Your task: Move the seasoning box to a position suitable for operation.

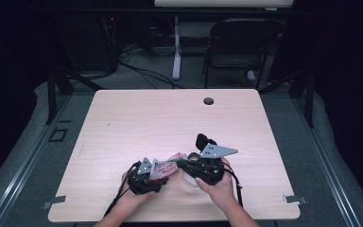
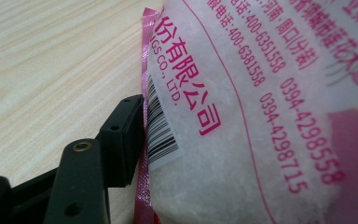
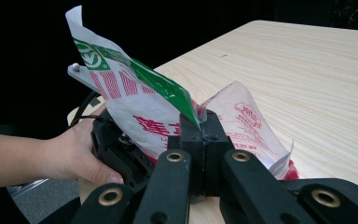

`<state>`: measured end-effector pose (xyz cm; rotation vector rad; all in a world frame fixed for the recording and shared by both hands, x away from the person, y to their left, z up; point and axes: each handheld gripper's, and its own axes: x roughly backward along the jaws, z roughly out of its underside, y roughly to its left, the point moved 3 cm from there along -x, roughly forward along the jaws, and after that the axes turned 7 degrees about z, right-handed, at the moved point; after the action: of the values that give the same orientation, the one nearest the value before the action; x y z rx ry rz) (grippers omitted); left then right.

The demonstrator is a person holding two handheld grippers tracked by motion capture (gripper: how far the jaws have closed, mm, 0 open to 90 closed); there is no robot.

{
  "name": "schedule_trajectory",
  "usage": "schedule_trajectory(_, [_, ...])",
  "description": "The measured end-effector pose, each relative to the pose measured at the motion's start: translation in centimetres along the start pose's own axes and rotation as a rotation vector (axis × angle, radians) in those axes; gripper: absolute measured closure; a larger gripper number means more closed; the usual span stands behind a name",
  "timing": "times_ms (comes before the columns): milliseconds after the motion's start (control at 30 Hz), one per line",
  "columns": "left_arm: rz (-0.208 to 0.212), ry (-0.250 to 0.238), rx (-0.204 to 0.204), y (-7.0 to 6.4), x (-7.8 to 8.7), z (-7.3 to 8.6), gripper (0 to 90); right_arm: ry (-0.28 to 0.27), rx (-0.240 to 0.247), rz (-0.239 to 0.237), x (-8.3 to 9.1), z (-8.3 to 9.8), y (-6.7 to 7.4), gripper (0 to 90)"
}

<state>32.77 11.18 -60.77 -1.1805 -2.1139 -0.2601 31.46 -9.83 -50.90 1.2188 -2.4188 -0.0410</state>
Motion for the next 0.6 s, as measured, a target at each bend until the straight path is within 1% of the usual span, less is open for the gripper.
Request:
schedule_trajectory(367, [-0.025,0.007,-0.019,-0.06,-0.04,-0.01,45.8,-0.003,-0.002,0.001,0.11,-0.01,-0.09,90.0])
schedule_trajectory(467, [-0.036,0.011,-0.033,-0.10,-0.07,-0.02,47.6,-0.005,-0.001,0.004,0.13,-0.01,-0.07,90.0])
schedule_trajectory(600, [-0.039,0.010,-0.035,-0.10,-0.07,-0.02,49.0,-0.003,0.003,0.006,0.17,-0.01,-0.11,90.0])
